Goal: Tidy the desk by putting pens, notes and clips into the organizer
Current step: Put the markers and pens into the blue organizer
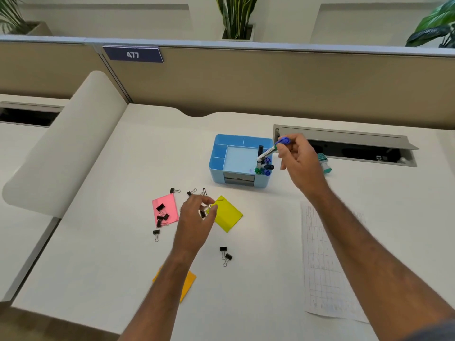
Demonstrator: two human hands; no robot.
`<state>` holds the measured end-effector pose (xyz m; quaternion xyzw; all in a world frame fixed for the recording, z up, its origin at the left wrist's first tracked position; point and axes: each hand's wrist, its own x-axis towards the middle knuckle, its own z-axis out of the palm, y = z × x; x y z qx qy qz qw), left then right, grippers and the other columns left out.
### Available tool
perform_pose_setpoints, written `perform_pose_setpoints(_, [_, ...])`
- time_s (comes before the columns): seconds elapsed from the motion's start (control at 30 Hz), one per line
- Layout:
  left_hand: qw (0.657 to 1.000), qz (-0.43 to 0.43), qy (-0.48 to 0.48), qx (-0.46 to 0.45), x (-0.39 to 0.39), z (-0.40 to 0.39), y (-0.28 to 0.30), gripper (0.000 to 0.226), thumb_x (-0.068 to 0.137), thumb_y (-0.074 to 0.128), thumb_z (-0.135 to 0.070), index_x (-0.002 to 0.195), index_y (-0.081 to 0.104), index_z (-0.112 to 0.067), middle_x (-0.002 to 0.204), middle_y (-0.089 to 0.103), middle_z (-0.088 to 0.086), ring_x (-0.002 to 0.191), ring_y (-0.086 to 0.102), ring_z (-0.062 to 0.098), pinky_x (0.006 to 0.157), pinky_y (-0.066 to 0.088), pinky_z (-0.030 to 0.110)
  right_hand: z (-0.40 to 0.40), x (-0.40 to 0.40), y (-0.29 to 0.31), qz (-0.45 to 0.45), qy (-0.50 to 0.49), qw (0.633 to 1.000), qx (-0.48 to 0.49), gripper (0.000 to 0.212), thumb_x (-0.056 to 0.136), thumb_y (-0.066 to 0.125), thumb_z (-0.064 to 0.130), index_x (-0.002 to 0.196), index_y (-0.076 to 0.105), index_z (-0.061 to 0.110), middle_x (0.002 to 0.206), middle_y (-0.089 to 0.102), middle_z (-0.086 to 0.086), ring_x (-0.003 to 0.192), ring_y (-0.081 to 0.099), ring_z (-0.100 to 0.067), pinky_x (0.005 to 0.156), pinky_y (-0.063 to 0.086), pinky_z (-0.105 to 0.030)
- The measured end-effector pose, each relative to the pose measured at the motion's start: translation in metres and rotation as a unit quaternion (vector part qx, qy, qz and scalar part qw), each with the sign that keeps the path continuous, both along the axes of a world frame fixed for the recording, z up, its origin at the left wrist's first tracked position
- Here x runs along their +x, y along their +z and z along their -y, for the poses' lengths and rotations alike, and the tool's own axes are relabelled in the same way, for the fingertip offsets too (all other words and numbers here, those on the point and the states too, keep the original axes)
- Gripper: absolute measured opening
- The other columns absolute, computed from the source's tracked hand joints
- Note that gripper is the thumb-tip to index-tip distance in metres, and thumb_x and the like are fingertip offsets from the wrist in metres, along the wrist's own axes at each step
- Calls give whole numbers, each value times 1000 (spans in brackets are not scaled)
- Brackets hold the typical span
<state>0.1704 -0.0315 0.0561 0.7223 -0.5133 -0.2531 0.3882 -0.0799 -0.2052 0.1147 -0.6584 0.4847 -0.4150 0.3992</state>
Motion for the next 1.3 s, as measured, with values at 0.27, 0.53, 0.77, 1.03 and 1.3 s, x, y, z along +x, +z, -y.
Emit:
perform_pose_setpoints(0.27, [999,-9,23,44,12,-17,-8,7,96,68,-27,97,63,-32,106,62,-20,100,56,6,72,41,24,9,10,-26,-138,10,990,38,28,108,53,34,133,52,24,99,65,3,80,70,-6,59,56,-27])
perform_pose_setpoints(0.53, [998,-11,25,50,19,-17,-15,6,96,68,-31,97,63,-35,106,62,-21,100,56,4,73,43,24,2,13,-39,-175,12,983,56,37,108,53,38,143,41,33,101,63,9,83,67,-3,54,49,-16])
perform_pose_setpoints(0.77, [998,3,17,57,23,-20,-18,6,96,66,-31,96,63,-35,104,63,-21,99,56,6,72,42,22,-1,14,-35,-165,11,985,53,18,106,55,36,122,47,37,94,62,14,85,71,-11,58,59,-31])
perform_pose_setpoints(1.03, [993,-5,63,98,42,-36,-37,12,95,68,-22,91,64,-33,96,64,-14,90,55,-1,69,40,19,-43,16,-53,-100,33,990,98,3,104,58,24,106,61,24,88,64,8,74,62,-13,73,60,-48])
perform_pose_setpoints(1.3, [980,-7,123,156,56,-54,-57,14,92,69,-20,85,63,-31,84,66,-10,69,59,12,65,49,32,-90,30,-81,-147,97,971,162,6,105,58,32,103,62,28,92,67,6,82,66,-19,75,59,-39])
